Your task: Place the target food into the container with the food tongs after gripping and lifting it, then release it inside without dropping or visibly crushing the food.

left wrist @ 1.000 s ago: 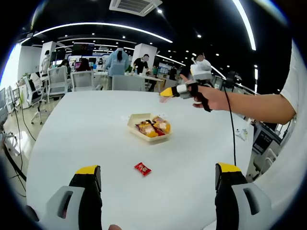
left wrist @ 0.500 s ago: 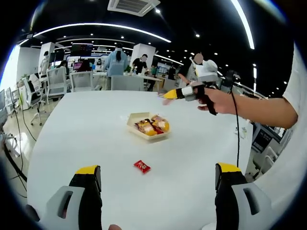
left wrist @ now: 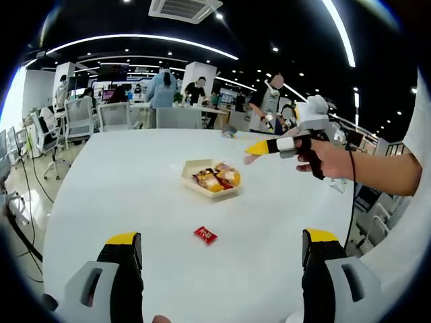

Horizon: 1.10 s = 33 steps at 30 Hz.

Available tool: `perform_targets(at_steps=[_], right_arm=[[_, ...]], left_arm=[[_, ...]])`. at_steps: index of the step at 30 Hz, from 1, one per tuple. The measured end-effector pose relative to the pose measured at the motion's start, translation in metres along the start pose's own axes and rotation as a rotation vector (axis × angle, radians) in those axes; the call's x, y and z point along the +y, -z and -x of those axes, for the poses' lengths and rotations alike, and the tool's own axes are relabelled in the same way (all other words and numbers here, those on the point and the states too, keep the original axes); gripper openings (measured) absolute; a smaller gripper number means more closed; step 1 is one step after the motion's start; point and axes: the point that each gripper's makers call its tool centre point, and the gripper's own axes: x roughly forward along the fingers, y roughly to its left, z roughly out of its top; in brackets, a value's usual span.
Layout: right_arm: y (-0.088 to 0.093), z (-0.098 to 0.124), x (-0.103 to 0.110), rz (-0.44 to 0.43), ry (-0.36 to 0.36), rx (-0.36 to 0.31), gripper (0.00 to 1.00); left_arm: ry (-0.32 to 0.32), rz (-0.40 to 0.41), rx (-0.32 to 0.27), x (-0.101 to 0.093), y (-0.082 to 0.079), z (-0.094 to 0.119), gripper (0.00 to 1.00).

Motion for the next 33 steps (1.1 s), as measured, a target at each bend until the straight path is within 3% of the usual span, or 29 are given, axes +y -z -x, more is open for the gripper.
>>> perform_targets(at_steps=[11,18,29,33], right_arm=[[0.026,0.008,0.037,0.008,-0.014,0.017,0.28],[0.026,0.000,0.026,0.016,-0.003,0.040,0.27],[0.038,-0.030,0.047,0.046,-0.042,0.085,0.28],[0.059,-0.052,0.062,0.129,-0.040,0.114,0.27]], left_arm=[[0.005,0.000,0.003,0.007,-0.004,-0.005,0.99],[-0.009,0.008,-0.003,0.014,-0.006,-0.004,0.99],[-0.053,0.036,0.001,0.029,-0.001,0.004,0.99],[-0.070,0.078,-0.013,0.034,0.003,0.014,1.00]])
